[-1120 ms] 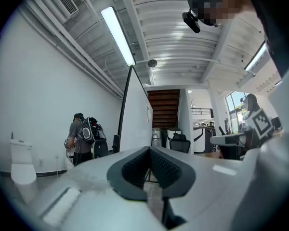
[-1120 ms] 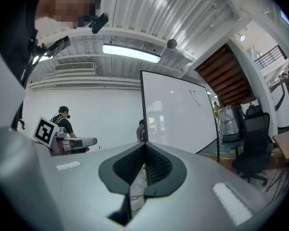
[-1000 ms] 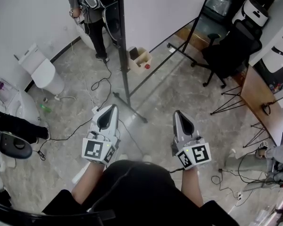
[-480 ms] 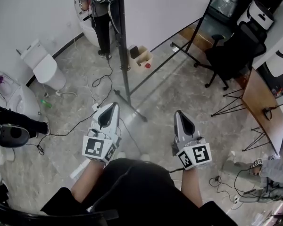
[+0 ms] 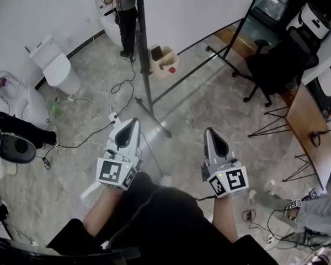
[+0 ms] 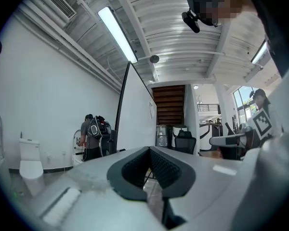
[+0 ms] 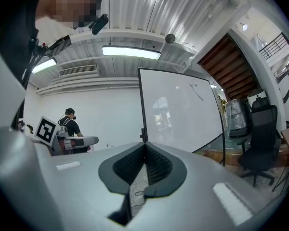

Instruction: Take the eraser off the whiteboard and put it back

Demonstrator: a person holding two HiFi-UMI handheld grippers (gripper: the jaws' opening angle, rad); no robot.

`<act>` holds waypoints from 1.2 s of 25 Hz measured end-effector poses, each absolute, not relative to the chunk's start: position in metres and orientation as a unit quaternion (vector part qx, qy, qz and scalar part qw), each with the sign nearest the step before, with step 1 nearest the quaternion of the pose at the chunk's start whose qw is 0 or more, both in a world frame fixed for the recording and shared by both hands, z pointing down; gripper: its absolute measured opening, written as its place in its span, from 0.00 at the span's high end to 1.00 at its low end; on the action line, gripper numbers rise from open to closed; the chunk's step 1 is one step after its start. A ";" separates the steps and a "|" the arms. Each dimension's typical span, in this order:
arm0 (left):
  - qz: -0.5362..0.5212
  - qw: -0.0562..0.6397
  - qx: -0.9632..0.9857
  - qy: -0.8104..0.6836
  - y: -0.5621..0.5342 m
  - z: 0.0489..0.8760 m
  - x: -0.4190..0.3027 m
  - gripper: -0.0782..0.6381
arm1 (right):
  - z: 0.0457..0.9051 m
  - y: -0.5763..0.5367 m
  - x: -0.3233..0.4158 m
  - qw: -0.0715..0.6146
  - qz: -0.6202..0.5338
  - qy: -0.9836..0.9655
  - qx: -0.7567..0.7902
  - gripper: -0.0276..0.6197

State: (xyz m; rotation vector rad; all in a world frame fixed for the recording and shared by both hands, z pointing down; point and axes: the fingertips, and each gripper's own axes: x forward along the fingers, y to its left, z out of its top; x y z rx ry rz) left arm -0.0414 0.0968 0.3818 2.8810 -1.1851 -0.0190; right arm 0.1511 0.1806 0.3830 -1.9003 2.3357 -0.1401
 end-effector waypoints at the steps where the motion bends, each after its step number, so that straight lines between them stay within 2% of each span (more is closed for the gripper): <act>1: -0.004 0.013 0.924 -0.382 0.100 0.382 -0.040 0.88 | 0.384 0.182 0.153 0.064 -0.048 0.775 -0.627 0.94; 16: 0.007 0.011 0.913 -0.407 0.099 0.386 -0.041 0.88 | 0.392 0.169 0.153 0.063 -0.058 0.793 -0.603 0.94; 30: -0.002 0.023 0.925 -0.379 0.015 0.391 -0.046 0.88 | 0.385 0.091 0.137 0.050 -0.049 0.783 -0.618 0.94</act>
